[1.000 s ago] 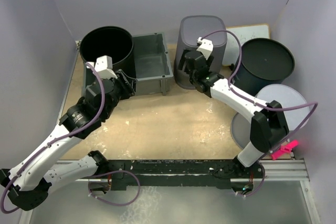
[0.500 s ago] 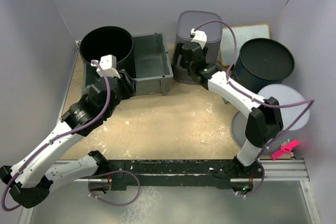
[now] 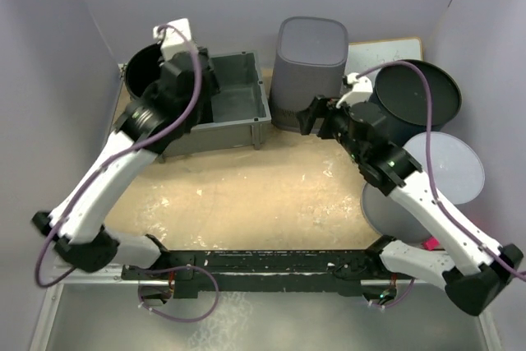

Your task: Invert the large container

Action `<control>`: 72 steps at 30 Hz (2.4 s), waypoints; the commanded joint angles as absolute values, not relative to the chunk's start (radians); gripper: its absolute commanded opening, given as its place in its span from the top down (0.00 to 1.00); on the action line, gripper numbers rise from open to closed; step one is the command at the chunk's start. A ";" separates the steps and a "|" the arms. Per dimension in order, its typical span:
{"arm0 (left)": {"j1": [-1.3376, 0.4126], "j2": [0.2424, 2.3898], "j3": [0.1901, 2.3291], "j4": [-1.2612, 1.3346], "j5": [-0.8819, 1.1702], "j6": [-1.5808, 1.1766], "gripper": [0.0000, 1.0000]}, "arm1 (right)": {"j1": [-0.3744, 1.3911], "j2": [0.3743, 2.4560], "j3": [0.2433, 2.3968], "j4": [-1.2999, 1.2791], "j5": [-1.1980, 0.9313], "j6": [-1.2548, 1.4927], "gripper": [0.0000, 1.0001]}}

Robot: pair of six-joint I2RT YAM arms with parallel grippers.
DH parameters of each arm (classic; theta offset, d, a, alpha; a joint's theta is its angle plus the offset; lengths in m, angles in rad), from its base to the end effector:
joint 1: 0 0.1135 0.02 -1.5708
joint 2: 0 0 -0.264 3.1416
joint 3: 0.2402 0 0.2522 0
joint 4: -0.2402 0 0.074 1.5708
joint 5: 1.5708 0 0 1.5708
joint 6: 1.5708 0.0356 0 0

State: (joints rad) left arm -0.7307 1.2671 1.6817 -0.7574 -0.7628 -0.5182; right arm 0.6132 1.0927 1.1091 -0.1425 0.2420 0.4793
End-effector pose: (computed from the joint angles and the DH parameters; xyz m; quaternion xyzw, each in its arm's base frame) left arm 0.1914 -0.1385 0.4855 -0.1328 0.7771 -0.0658 0.6117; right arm 0.2095 0.1370 0.3983 0.0298 0.7484 0.2636 0.6079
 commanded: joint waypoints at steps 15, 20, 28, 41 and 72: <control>-0.425 1.838 2.023 -0.851 -0.442 -0.320 0.59 | 0.611 0.781 1.035 -0.422 0.339 0.551 0.10; -0.425 1.785 2.097 -0.852 -0.425 -0.285 1.00 | 0.611 0.752 1.034 -0.445 0.339 0.564 0.10; -0.427 1.639 2.346 -0.877 -0.405 -0.193 1.00 | 0.611 0.755 1.031 -0.453 0.337 0.567 0.10; -0.427 1.236 2.018 -0.572 0.252 -0.482 1.00 | 0.611 0.651 1.049 -0.534 0.584 0.562 0.11; -0.649 0.623 0.597 0.144 0.173 -1.121 1.00 | 0.611 0.689 1.119 -0.528 0.484 0.416 0.10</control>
